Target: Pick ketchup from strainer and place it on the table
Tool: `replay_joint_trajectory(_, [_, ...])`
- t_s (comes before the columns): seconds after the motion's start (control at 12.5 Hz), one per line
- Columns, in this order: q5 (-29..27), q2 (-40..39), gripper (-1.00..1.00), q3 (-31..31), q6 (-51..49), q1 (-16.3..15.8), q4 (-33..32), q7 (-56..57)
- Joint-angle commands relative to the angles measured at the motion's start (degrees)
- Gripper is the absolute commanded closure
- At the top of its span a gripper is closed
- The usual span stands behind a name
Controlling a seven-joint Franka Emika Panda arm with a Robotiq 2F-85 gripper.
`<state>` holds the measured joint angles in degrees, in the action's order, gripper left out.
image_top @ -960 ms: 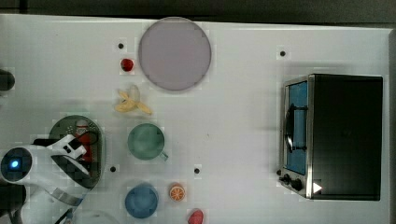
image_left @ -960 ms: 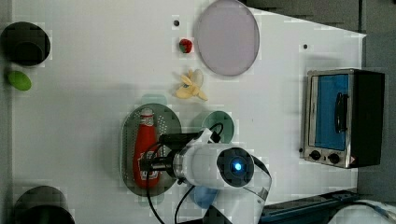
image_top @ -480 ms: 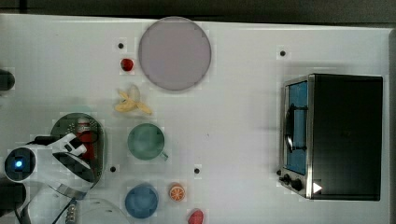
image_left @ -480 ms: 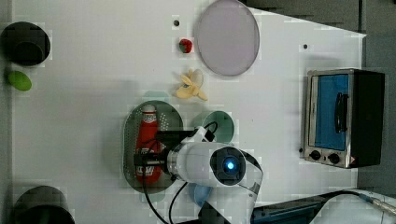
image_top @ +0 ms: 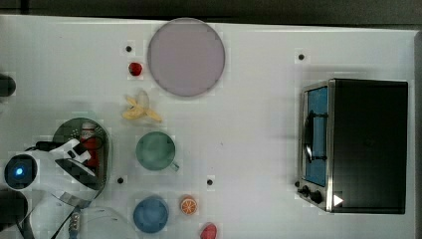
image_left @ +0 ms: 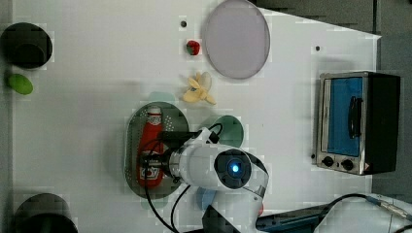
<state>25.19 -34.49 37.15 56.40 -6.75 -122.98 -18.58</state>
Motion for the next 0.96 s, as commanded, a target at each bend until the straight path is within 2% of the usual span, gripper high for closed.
replay_joint_trajectory(0.08, [-3.8,5.5,-0.21,2.6,-5.6,1.7,0.3,-2.2])
replay_joint_trajectory(0.32, [-15.1,12.2,-0.21,9.0,-9.0,5.8,1.4,-1.5])
replay_joint_trajectory(0.4, [-17.2,14.4,-0.21,10.5,-10.9,6.8,2.2,-1.0])
replay_joint_trajectory(0.64, [-19.7,19.7,-0.21,12.2,-19.1,8.9,6.8,3.2])
replay_joint_trajectory(0.96, [-25.3,22.4,-0.21,11.6,-36.4,11.9,16.1,12.1])
